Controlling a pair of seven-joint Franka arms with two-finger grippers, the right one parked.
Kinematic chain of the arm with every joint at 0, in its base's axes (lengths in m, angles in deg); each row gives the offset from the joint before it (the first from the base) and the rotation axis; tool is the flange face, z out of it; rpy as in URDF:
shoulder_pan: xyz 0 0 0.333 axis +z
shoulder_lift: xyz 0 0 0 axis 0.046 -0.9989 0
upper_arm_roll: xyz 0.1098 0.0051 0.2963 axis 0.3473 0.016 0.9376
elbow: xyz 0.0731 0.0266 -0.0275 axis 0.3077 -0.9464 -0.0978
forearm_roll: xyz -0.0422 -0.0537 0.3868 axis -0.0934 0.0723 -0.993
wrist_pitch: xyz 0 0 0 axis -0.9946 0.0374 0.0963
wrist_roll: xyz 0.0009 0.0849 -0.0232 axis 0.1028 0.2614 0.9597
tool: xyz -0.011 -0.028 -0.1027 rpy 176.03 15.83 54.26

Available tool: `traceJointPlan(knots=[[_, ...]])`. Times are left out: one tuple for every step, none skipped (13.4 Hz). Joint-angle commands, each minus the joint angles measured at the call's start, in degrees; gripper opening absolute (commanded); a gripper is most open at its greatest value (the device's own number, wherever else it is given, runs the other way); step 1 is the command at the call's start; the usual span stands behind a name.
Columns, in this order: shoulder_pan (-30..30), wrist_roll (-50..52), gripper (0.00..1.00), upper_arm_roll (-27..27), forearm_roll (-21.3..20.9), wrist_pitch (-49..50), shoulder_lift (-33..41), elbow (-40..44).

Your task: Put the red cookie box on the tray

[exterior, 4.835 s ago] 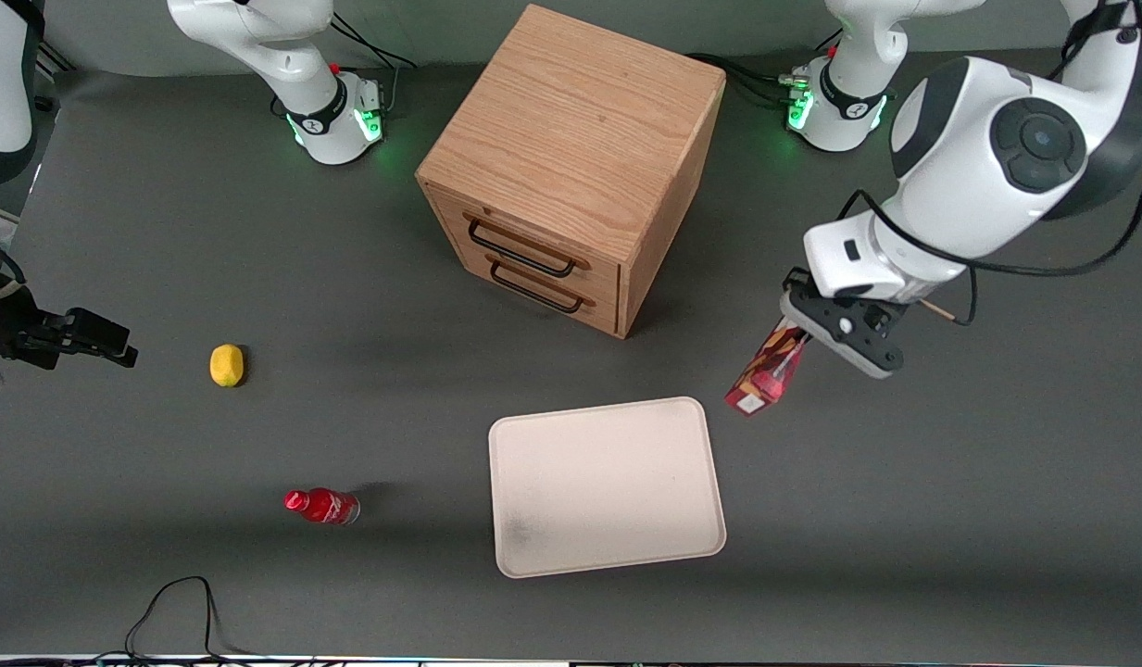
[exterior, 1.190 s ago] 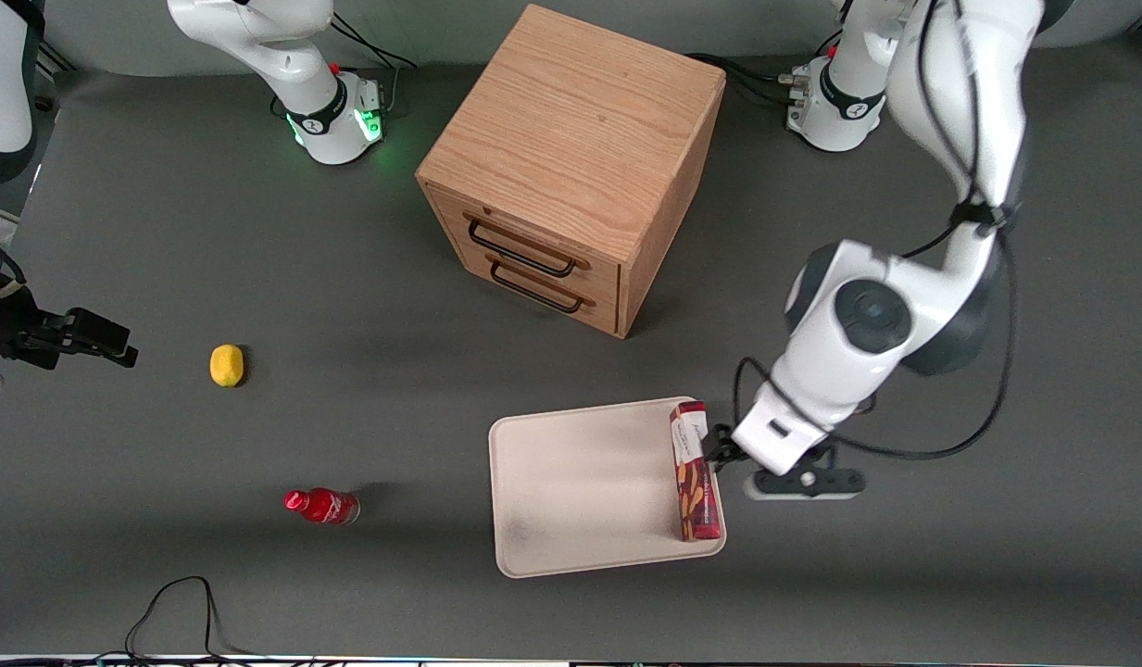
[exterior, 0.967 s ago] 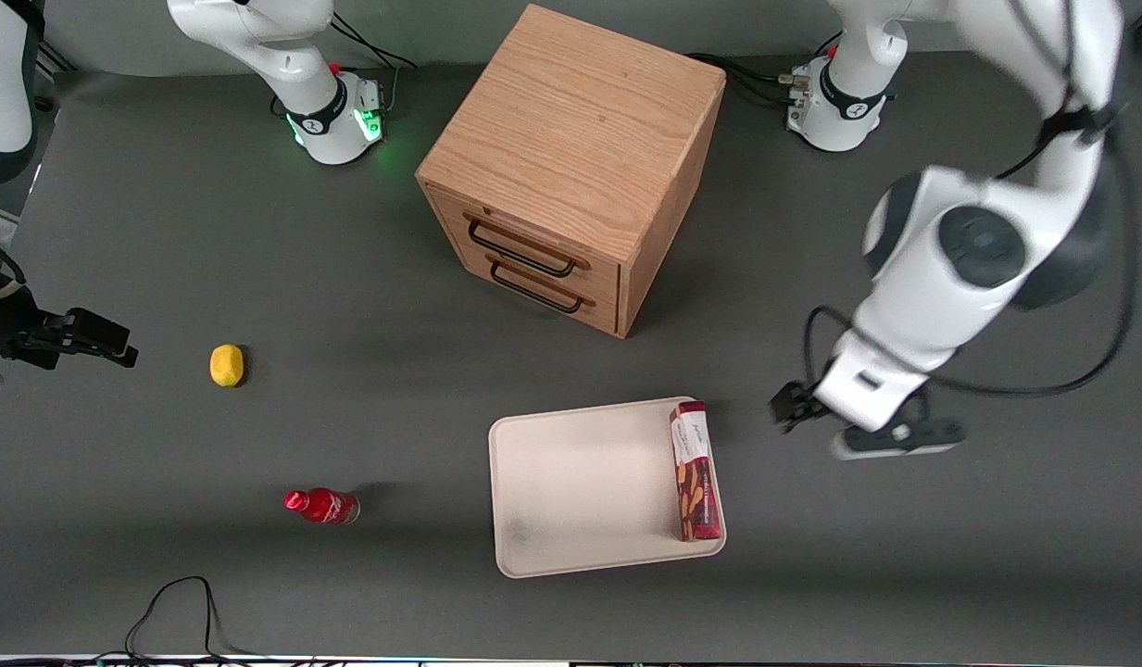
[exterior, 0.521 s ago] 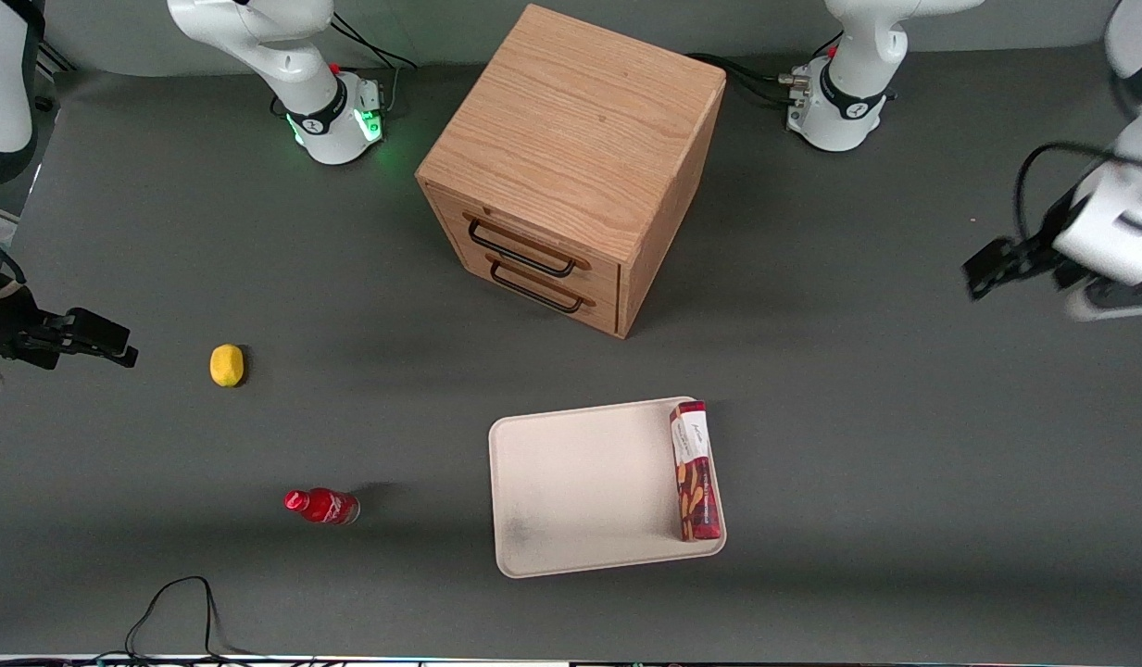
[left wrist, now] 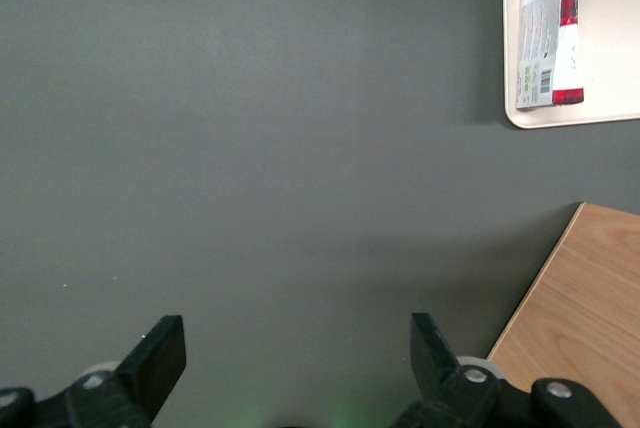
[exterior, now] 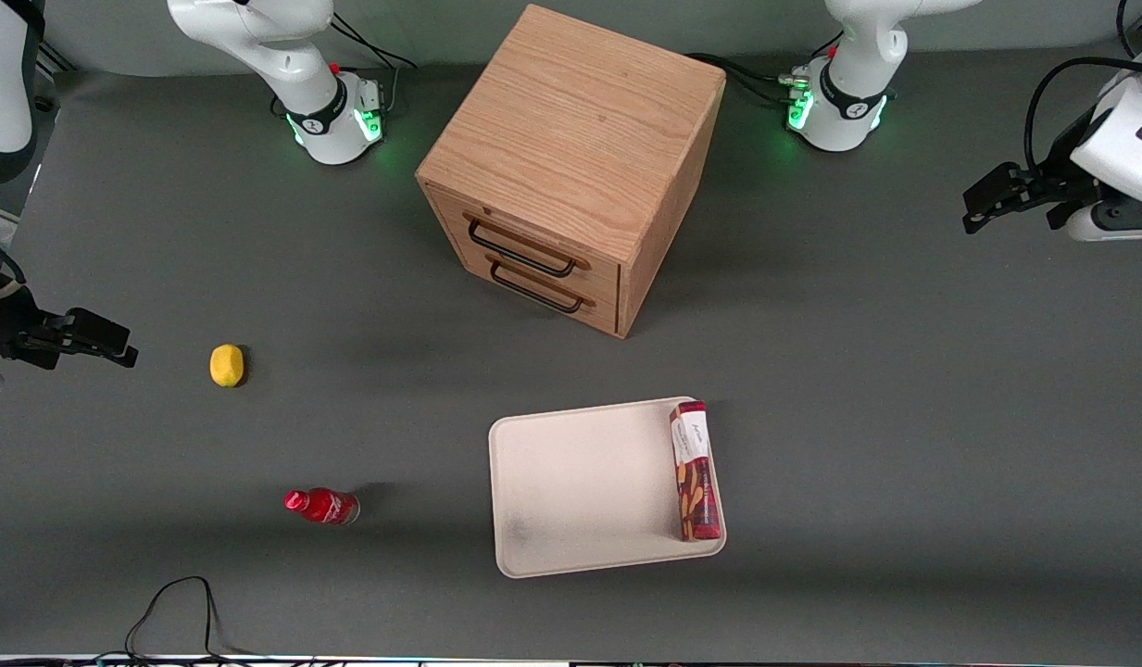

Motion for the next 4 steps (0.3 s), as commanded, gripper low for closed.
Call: traceJointPlan(knots=[[0.1,-2.0,1.0,0.1,0.8,-5.0,-0.1,-3.3],[0.0,-2.0,1.0,0.1,0.8,-6.6,-0.5,-4.0],[0.0,-2.0,1.0,0.1,0.8,-7.7,-0.7,-4.3],[0.0,-2.1,1.0,0.2,0.8,-8.2,-0.9,-4.4]])
